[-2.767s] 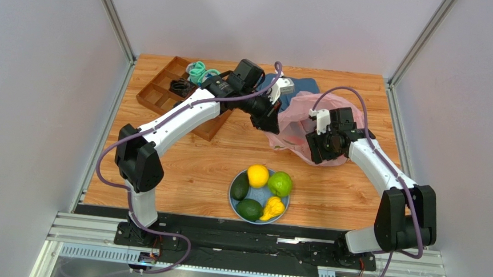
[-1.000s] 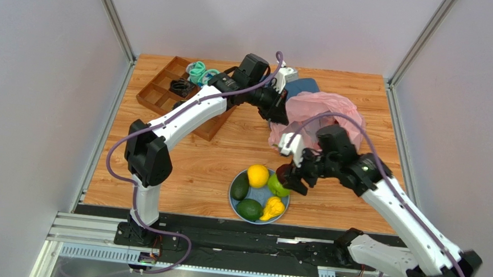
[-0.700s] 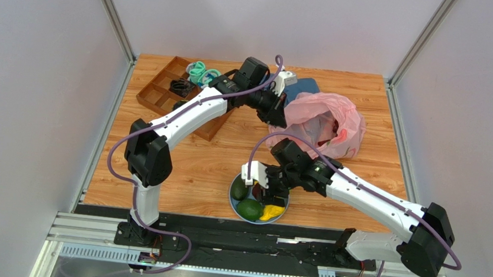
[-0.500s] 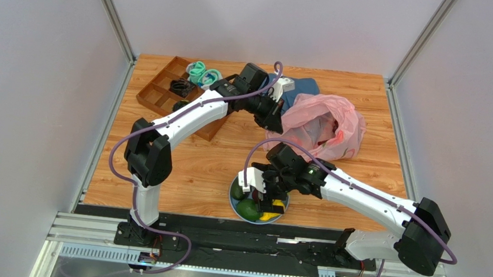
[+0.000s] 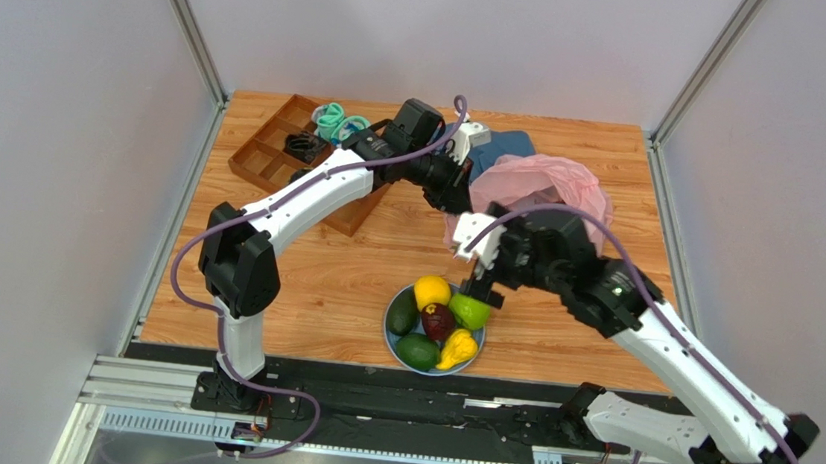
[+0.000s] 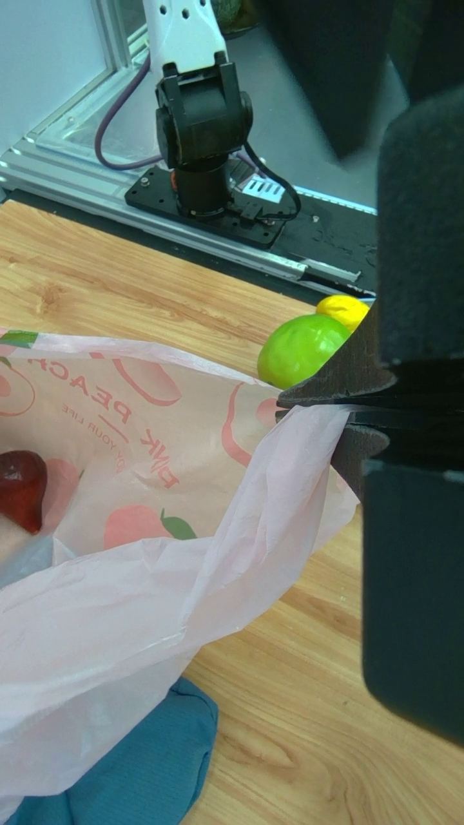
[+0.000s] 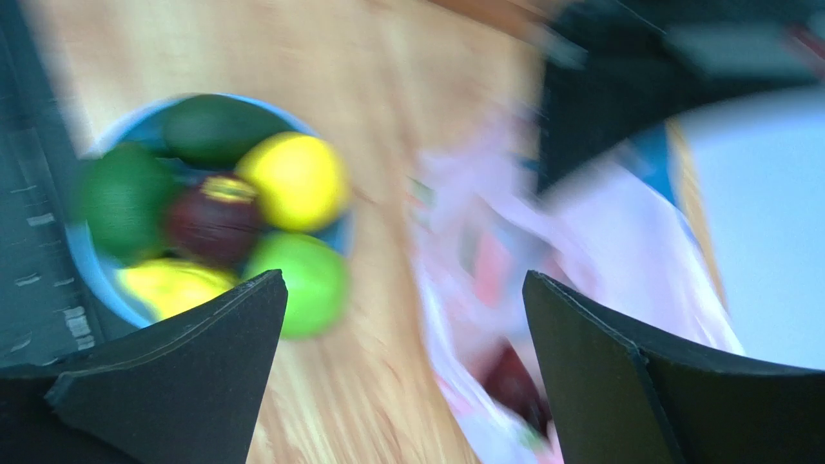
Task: Take the fake fruits out of the plastic bag
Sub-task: Place the fake fruit on the plate, then adjust the plastic bag at the center of the board.
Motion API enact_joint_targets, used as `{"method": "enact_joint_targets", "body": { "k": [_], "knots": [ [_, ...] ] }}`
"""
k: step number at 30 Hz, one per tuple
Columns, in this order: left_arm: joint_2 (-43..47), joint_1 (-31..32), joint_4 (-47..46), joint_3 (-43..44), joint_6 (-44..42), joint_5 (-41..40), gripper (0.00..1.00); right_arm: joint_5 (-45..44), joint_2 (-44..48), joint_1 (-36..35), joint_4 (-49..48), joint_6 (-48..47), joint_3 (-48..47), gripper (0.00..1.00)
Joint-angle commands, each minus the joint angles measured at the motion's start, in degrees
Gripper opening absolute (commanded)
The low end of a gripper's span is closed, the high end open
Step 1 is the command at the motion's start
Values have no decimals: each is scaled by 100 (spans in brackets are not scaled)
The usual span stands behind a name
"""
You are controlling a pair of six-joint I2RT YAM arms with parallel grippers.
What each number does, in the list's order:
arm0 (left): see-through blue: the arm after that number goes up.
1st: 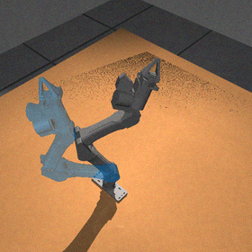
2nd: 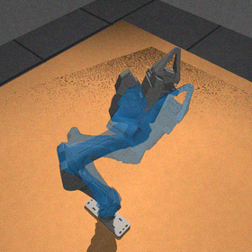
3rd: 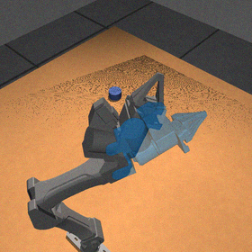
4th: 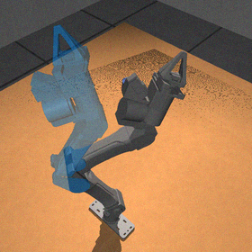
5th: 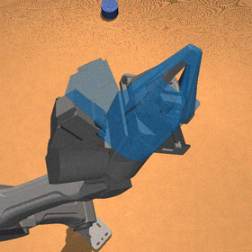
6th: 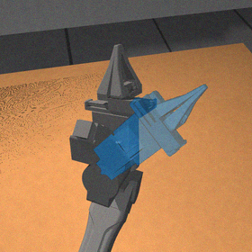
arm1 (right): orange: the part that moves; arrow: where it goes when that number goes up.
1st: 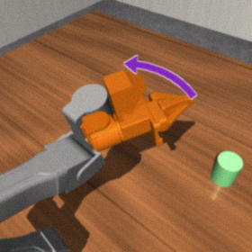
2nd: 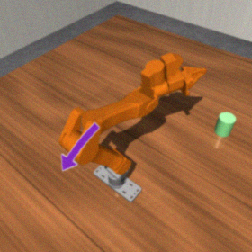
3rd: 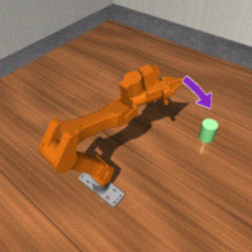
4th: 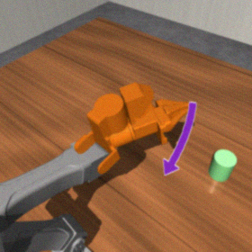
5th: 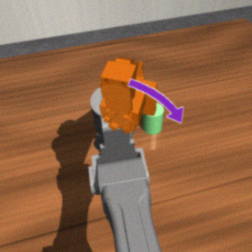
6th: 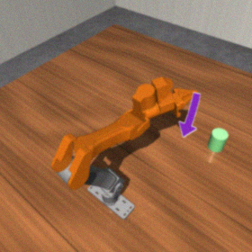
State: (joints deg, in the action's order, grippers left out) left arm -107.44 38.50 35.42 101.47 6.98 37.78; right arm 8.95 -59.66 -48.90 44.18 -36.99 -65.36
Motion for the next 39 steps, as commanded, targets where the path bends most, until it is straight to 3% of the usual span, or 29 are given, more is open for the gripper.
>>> {"method": "enact_joint_targets", "body": {
  "k": [1, 2, 5, 9, 13, 17, 20, 24, 29, 36, 39],
  "knots": [
    [188, -79, -88, 241, 119, 256, 0, -807, 236, 1144, 196, 718, -91, 100],
    [188, -71, -97, 259, 136, 274, 0, -720, 183, 1729, 39, 850, -108, 100],
    [249, -80, -123, 189, 180, 405, 0, -482, -281, 2532, -233, 1141, -274, 95],
    [407, -80, -246, -74, 303, 590, 0, -640, -1143, 2974, -595, 1089, -284, 76],
    [583, -45, -448, -373, 339, 818, 0, -1334, -1698, 3597, -788, 1071, 233, 70],
    [724, 131, -378, -426, 14, 1055, 0, -1554, -1628, 4834, -124, 1615, 577, 62],
    [882, 350, -238, -444, -442, 1082, 0, -1432, -1584, 5407, 186, 1704, 761, 62],
    [1049, 676, -167, -663, -1005, 802, 0, -975, -1435, 5418, 56, 1739, 683, 65],
    [909, 817, -123, -699, -1032, 696, 0, 96, -1539, 5313, -330, 1783, 235, 64],
    [716, 817, -18, -435, -1103, 581, 0, 230, -2409, 5137, -893, 1968, -134, 62],
    [610, 808, 9, -356, -1076, 564, 0, 90, -2831, 5066, -1122, 1941, -169, 68]
  ]
}}
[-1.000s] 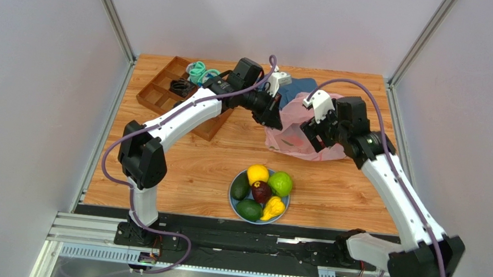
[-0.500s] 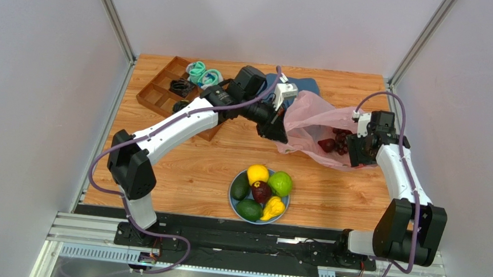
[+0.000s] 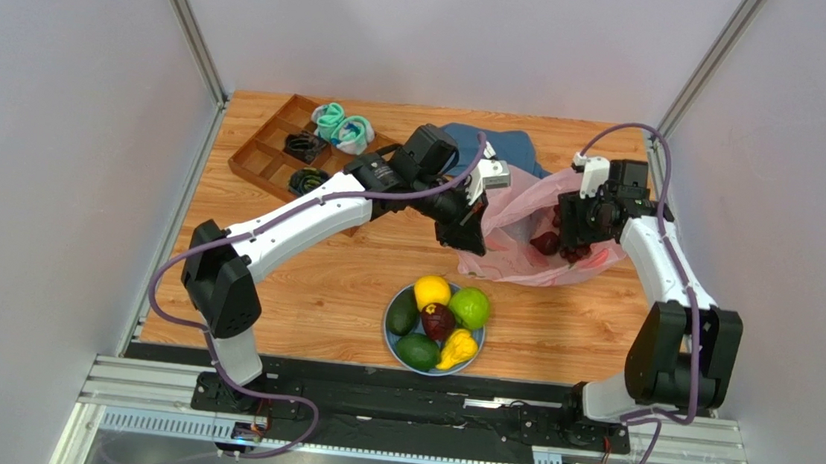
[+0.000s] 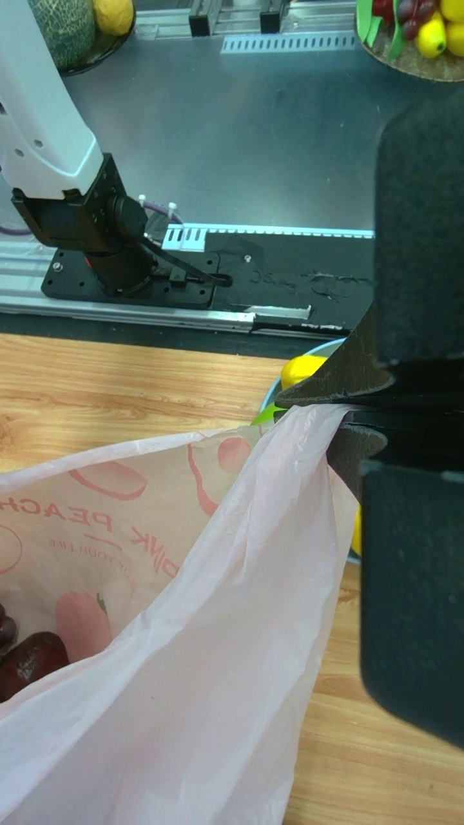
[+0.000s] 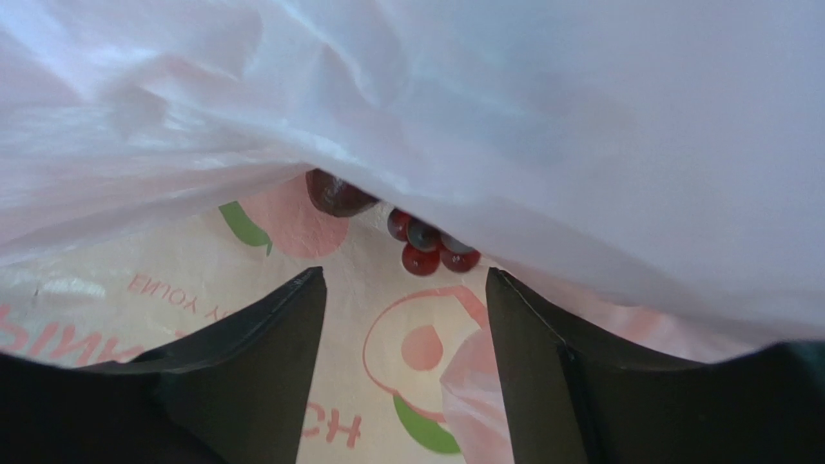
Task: Take the fake fruits out of the plastic bag
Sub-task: Adjust the plastic bag at the center of the board, then take out the fake fruit from the plastic bag.
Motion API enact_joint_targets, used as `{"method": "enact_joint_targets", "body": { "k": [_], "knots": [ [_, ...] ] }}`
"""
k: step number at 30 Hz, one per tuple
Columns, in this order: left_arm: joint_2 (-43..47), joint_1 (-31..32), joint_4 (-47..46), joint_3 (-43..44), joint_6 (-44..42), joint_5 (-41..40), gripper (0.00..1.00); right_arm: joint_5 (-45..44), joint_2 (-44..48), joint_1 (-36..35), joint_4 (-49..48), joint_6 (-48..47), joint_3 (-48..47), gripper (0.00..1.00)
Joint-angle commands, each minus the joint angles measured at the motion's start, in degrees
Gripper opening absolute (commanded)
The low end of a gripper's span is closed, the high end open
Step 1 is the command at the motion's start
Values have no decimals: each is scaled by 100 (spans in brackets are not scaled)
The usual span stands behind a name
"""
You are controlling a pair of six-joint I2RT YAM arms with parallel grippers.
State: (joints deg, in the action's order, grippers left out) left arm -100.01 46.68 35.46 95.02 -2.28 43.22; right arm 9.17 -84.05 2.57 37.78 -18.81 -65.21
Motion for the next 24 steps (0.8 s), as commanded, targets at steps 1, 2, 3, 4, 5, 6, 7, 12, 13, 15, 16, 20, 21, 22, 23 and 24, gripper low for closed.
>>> {"method": "enact_joint_targets", "body": {
  "k": [1, 2, 3, 4, 5, 6, 7, 12, 13, 15, 16, 20, 21, 22, 23, 24],
  "knots": [
    [-185, -1, 4, 332, -150, 28, 0, -220, -628, -98, -613, 219, -168, 72],
    [-203, -9, 13, 359, -158, 20, 0, -431, -743, -116, -684, 315, -159, 85],
    [-230, -1, 39, 376, -176, 11, 0, -695, -875, -125, -771, 456, -159, 90],
    [-256, -9, 40, 411, -158, 11, 0, -1089, -981, -134, -798, 544, -150, 99],
    [-265, -1, 40, 420, -158, 19, 0, -1171, -1112, -134, -868, 580, -106, 100],
    [-274, -9, 40, 421, -158, 11, 0, -1233, -1157, -134, -991, 554, -19, 100],
    [-291, -1, 48, 421, -158, 2, 0, -1286, -1210, -134, -1035, 528, 17, 100],
    [-283, -1, 75, 394, -176, -77, 0, -1111, -1053, -134, -1019, 509, 105, 99],
    [-274, -9, 84, 394, -193, -86, 0, -997, -930, -151, -966, 562, 61, 100],
    [-265, -9, 101, 403, -211, -103, 0, -805, -458, -221, -765, 641, 17, 100],
    [-265, -9, 101, 394, -228, -112, 0, -716, -280, -448, -694, 589, 8, 100],
    [-274, -1, 75, 394, -229, -130, 0, -460, 599, -1134, -465, -8, 419, 100],
    [-282, -9, 57, 385, -203, -121, 0, -390, 722, -1249, -534, -78, 526, 100],
    [-291, -9, 49, 403, -167, -121, 0, -259, 950, -1415, -613, -166, 666, 98],
    [-300, -9, 48, 403, -167, -112, 0, -188, 1004, -1469, -710, -176, 859, 93],
    [-318, -9, 40, 420, -167, -104, 0, -127, 1031, -1505, -876, -158, 922, 91]
  ]
}}
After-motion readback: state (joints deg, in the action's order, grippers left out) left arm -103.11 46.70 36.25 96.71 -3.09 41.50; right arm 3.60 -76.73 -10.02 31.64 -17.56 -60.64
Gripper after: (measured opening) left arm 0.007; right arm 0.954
